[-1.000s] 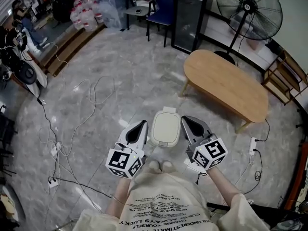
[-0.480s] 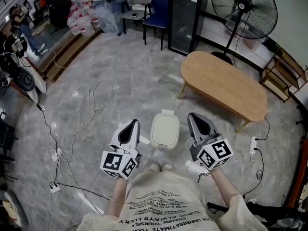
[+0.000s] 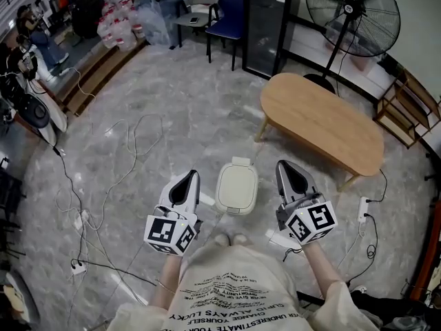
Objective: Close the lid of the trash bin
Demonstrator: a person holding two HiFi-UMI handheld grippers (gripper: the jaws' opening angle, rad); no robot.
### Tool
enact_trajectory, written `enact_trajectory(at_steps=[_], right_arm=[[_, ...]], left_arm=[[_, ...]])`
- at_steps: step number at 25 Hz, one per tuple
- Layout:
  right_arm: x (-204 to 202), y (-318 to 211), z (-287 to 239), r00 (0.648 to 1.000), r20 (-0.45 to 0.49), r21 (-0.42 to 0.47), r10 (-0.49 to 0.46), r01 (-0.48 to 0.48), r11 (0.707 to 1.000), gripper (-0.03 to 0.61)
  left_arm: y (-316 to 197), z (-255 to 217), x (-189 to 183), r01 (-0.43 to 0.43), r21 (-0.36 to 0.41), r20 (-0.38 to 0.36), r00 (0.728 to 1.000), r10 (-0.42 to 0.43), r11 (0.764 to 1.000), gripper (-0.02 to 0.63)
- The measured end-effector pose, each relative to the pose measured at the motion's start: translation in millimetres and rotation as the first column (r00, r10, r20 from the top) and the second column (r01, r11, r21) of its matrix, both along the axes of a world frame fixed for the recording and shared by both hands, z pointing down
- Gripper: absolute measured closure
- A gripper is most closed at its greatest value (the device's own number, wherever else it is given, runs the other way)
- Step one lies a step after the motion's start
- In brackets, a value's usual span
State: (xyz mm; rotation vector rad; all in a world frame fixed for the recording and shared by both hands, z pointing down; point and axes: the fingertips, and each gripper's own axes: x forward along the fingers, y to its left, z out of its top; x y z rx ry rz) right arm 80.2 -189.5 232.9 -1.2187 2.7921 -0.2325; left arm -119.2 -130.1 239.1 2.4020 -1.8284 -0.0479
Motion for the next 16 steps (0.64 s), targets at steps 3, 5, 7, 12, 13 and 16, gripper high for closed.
enact_trajectory(at_steps=[3, 5, 7, 12, 13, 16], right_arm=[[-1, -3, 2, 1.000, -0.006, 0.001, 0.000, 0.000, 1.000, 0.575], [-1, -4, 3, 1.000, -0.012, 0.003, -0.002, 0.002, 1.000, 0.575], [-2, -5, 4, 1.000, -0.021, 0.003, -0.004, 0.004, 1.000, 0.575], [-2, -6, 7, 0.999, -0.034, -0.005, -0.001, 0.001, 1.000, 0.574], [-3, -7, 7, 0.999, -0.035, -0.007, 0.000, -0.001, 1.000, 0.575], [-4, -8, 8, 0.999, -0.041, -0.012, 0.005, -0.005, 1.000, 0.575]], left_arm=[[-2, 3, 0, -0.004, -0.007, 0.001, 1.000, 0.004, 1.000, 0.591], [-4, 7, 0, -0.004, -0.015, -0.002, 1.000, 0.004, 1.000, 0.591], [-4, 10, 1, -0.002, -0.023, -0.001, 1.000, 0.002, 1.000, 0.591], [-6, 12, 1, -0.004, -0.030, 0.001, 1.000, 0.004, 1.000, 0.591], [-7, 13, 1, -0.004, -0.030, 0.001, 1.000, 0.004, 1.000, 0.591], [-9, 14, 0, -0.004, -0.031, 0.000, 1.000, 0.004, 1.000, 0.591]])
